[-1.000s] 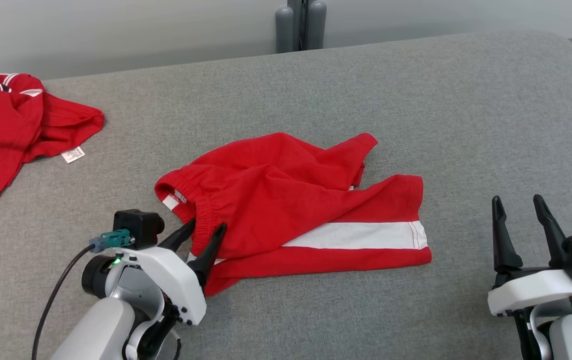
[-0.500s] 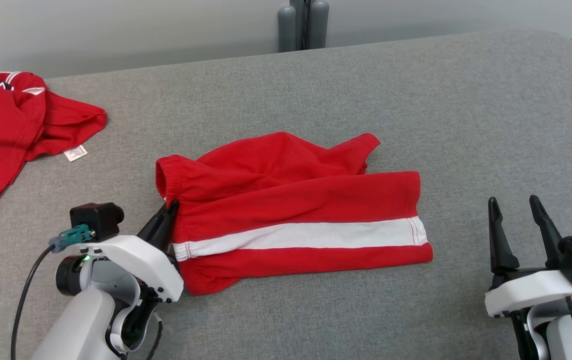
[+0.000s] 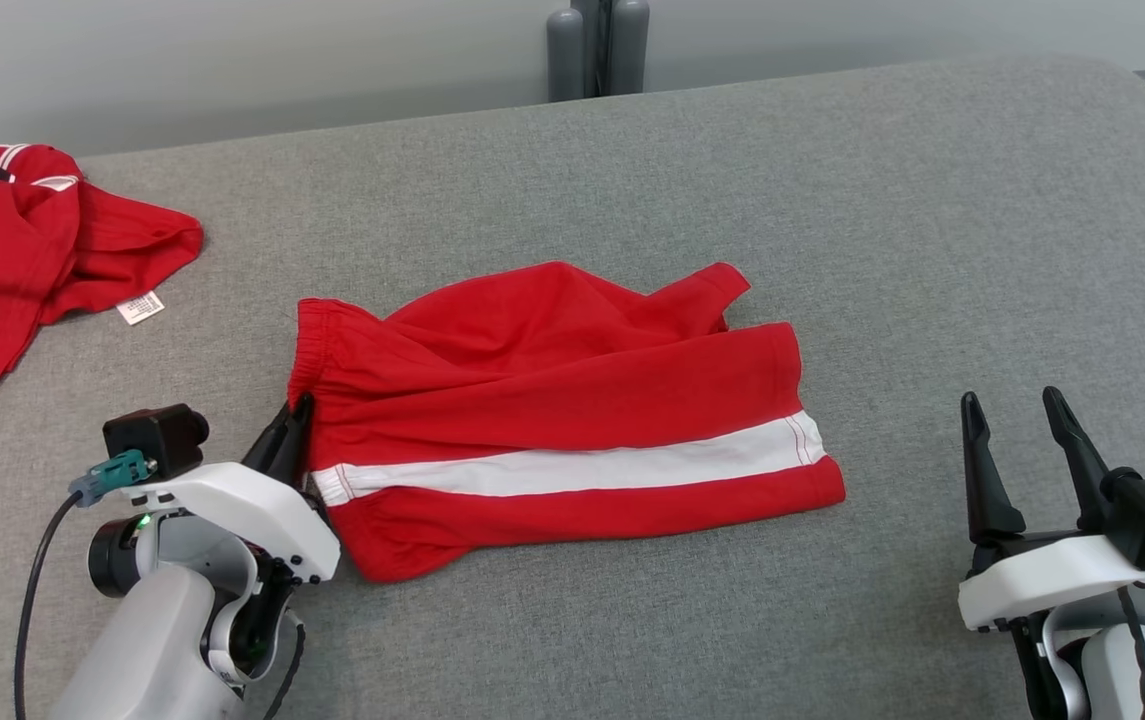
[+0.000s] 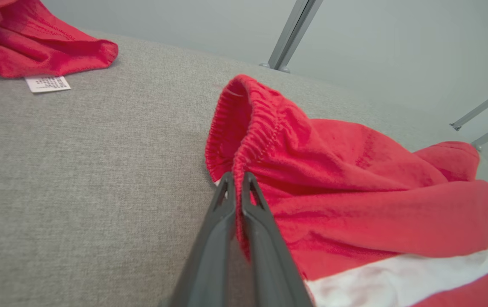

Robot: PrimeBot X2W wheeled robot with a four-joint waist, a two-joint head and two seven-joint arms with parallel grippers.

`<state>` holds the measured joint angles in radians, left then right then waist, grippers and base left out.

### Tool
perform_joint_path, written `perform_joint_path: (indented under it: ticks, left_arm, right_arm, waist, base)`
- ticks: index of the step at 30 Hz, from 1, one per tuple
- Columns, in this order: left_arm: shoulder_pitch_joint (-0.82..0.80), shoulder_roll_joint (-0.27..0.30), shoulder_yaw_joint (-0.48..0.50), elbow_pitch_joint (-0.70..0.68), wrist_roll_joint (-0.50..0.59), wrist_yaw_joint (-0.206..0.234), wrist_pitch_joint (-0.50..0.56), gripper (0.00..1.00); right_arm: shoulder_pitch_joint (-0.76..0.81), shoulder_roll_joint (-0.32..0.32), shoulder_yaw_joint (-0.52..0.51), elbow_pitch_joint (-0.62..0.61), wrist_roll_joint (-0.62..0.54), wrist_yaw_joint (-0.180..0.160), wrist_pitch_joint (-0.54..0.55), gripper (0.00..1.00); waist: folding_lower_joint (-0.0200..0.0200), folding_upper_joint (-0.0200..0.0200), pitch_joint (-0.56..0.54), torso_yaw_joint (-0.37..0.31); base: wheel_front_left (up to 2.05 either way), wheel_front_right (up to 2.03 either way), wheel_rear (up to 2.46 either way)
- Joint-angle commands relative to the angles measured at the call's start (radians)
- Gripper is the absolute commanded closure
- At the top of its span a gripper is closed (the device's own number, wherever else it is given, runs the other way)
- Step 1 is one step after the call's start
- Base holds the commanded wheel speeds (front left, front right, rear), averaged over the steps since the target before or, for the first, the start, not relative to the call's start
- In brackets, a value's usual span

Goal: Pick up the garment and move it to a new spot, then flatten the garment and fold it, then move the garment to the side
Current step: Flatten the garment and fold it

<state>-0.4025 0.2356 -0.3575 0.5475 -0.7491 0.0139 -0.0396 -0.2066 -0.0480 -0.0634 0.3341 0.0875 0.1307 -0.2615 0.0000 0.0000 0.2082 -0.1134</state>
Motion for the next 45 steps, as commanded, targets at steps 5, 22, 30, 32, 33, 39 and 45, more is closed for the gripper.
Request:
perform_joint_path:
  ticks: [5,22,30,32,33,39,45]
  left_arm:
    - [-0.014,0.005,0.019,0.036,-0.009,-0.017,-0.066,0.00]
    - [0.156,-0.002,0.000,-0.138,0.074,0.029,-0.209,0.00]
    - [0.285,-0.044,0.027,-0.262,0.115,0.075,-0.225,0.00]
    - [0.312,-0.058,0.039,-0.291,0.123,0.077,-0.226,0.00]
    - [0.324,-0.066,0.047,-0.307,0.129,0.078,-0.226,0.00]
    - [0.398,-0.107,0.090,-0.365,0.193,0.082,-0.226,0.00]
    - [0.433,-0.132,0.126,-0.372,0.241,0.068,-0.225,0.00]
  right_arm:
    - [-0.001,-0.005,-0.013,-0.008,0.000,0.000,-0.006,0.00]
    - [0.029,-0.005,0.009,-0.050,-0.016,0.000,-0.006,0.00]
    - [0.056,-0.005,0.036,-0.074,-0.015,0.000,-0.006,0.00]
    - [0.064,-0.005,0.040,-0.083,-0.011,0.000,-0.006,0.00]
    - [0.068,-0.005,0.042,-0.085,-0.006,0.000,-0.006,0.00]
    - [0.087,-0.005,0.056,-0.100,0.030,0.000,-0.006,0.00]
    - [0.090,-0.005,0.085,-0.090,0.045,0.000,-0.006,0.00]
  waist:
    - [0.0000,0.0000,-0.004,0.008]
    - [0.0000,0.0000,-0.071,0.070]
    - [0.0000,0.0000,-0.112,0.088]
    - [0.0000,0.0000,-0.122,0.091]
    - [0.0000,0.0000,-0.126,0.092]
    - [0.0000,0.0000,-0.146,0.098]
    - [0.0000,0.0000,-0.157,0.106]
  base:
    - [0.00,0.00,0.00]
    - [0.00,0.00,0.00]
    - [0.00,0.00,0.00]
    - [0.00,0.00,0.00]
    - [0.00,0.00,0.00]
    - [0.00,0.00,0.00]
    - [0.00,0.00,0.00]
